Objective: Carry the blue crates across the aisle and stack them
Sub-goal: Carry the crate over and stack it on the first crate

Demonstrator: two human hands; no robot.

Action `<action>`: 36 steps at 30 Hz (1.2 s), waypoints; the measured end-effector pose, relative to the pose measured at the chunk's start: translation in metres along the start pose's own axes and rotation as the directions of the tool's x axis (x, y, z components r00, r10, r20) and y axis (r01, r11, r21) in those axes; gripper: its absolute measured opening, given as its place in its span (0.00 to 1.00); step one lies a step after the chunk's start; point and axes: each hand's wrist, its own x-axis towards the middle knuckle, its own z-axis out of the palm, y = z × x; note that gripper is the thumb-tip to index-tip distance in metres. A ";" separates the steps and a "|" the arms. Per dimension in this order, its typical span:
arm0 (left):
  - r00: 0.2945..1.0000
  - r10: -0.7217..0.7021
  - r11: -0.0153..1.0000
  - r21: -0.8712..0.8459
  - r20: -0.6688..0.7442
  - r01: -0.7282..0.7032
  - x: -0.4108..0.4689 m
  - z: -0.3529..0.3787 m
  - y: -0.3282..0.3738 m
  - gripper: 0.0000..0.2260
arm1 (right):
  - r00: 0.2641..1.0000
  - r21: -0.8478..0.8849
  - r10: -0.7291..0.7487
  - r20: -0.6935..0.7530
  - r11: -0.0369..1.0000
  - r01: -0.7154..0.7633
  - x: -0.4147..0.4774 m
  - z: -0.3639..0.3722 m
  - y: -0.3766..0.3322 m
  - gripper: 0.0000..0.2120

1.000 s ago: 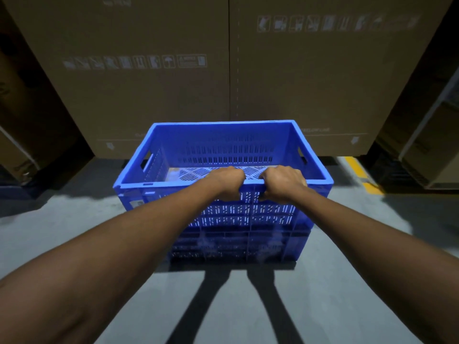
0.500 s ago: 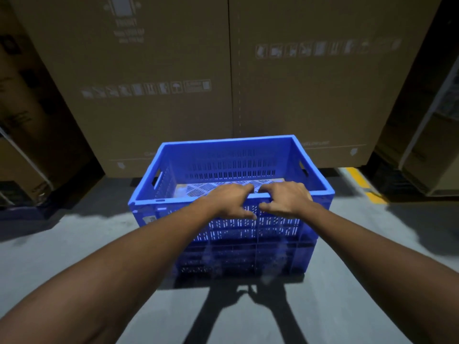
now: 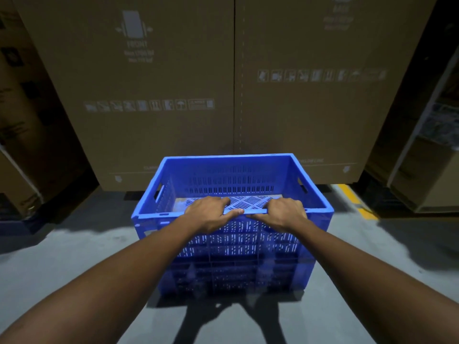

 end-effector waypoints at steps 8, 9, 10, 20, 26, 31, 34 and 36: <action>0.999 0.039 0.999 0.018 0.021 -0.039 0.004 0.004 -0.007 0.35 | 0.999 -0.009 0.048 0.009 0.999 -0.048 -0.006 -0.002 -0.008 0.43; 0.999 0.042 0.999 0.021 0.018 -0.043 0.003 0.004 -0.008 0.34 | 0.999 -0.010 0.048 0.005 0.999 -0.048 -0.007 -0.002 -0.009 0.42; 0.999 0.043 0.999 0.025 0.016 -0.043 0.002 0.003 -0.009 0.33 | 0.999 -0.012 0.046 0.002 0.999 -0.046 -0.007 -0.002 -0.011 0.42; 0.999 -0.041 0.997 0.060 0.000 0.041 -0.002 0.004 -0.002 0.37 | 1.000 -0.008 0.016 -0.022 1.000 -0.016 -0.003 -0.003 -0.004 0.43; 0.998 -0.064 0.994 0.088 -0.022 0.065 -0.002 0.008 0.000 0.36 | 0.998 -0.031 0.035 -0.043 0.999 -0.036 -0.003 0.003 -0.005 0.42; 0.982 -0.160 0.981 0.130 0.099 0.146 -0.009 -0.003 0.011 0.40 | 0.989 0.073 0.092 0.112 0.992 -0.101 -0.008 -0.008 -0.013 0.35; 0.971 -0.145 0.983 0.144 0.191 0.118 -0.018 -0.034 0.022 0.39 | 0.964 0.167 0.050 0.262 0.981 -0.097 -0.019 -0.034 -0.026 0.42; 0.985 -0.099 0.993 0.081 0.139 0.089 -0.021 -0.074 0.032 0.39 | 0.968 0.253 0.012 0.251 0.964 -0.077 -0.024 -0.067 -0.035 0.47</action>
